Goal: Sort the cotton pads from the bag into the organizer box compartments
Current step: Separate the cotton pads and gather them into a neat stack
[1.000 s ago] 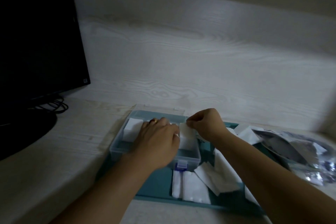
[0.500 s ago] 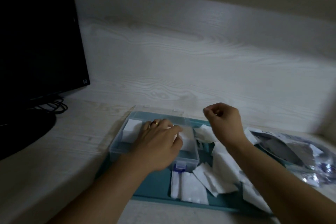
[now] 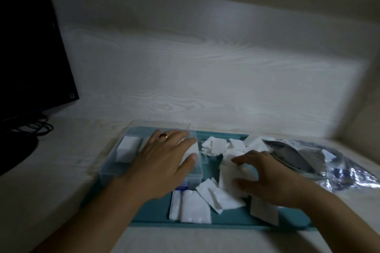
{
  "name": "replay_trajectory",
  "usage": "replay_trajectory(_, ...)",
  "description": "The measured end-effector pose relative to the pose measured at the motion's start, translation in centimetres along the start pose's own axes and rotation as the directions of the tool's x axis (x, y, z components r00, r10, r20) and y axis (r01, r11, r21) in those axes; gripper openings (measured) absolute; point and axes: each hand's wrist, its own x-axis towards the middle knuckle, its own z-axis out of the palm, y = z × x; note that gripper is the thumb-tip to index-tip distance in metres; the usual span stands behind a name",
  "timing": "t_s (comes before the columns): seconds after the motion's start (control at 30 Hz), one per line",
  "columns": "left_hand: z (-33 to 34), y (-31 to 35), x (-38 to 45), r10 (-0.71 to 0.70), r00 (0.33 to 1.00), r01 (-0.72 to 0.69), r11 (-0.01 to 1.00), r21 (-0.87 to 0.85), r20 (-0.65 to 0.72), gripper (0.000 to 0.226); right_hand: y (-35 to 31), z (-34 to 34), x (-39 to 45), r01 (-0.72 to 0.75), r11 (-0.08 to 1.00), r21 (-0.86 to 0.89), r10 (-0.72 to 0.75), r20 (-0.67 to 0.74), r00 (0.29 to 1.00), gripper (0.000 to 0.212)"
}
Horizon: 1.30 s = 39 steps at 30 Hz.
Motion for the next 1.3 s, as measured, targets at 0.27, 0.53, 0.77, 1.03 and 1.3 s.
replay_trajectory(0.27, 1.2, 4.3, -0.4, 0.145, 0.954, -0.169, 0.983, -0.070, -0.264, 0.040, 0.2, 0.6, 0.3, 0.077, 0.996, 0.036, -0.077, -0.015, 0.997, 0.056)
replay_trajectory(0.53, 3.7, 4.3, -0.7, 0.146, 0.982, -0.116, 0.967, 0.225, -0.122, 0.044, 0.0, 2.0, 1.1, 0.088, 0.995, -0.051, -0.087, 0.019, 0.996, 0.059)
replay_trajectory(0.77, 4.1, 4.4, -0.7, 0.179, 0.974, -0.148, 0.967, 0.208, -0.142, 0.045, 0.0, 2.0, 1.5, 0.074, 0.996, 0.054, -0.076, 0.043, 0.996, 0.061)
replay_trajectory(1.03, 3.9, 4.5, -0.7, 0.211, 0.965, -0.187, 0.970, 0.157, -0.153, 0.048, -0.9, 1.6, 0.9, 0.101, 0.988, 0.113, -0.102, -0.002, 0.995, 0.028)
replay_trajectory(1.3, 1.2, 7.4, -0.7, -0.224, 0.938, -0.032, 0.702, -0.711, -0.265, 0.030, -0.4, -0.6, 0.3, 0.260, 0.773, 0.578, -0.161, -0.217, 0.963, 0.041)
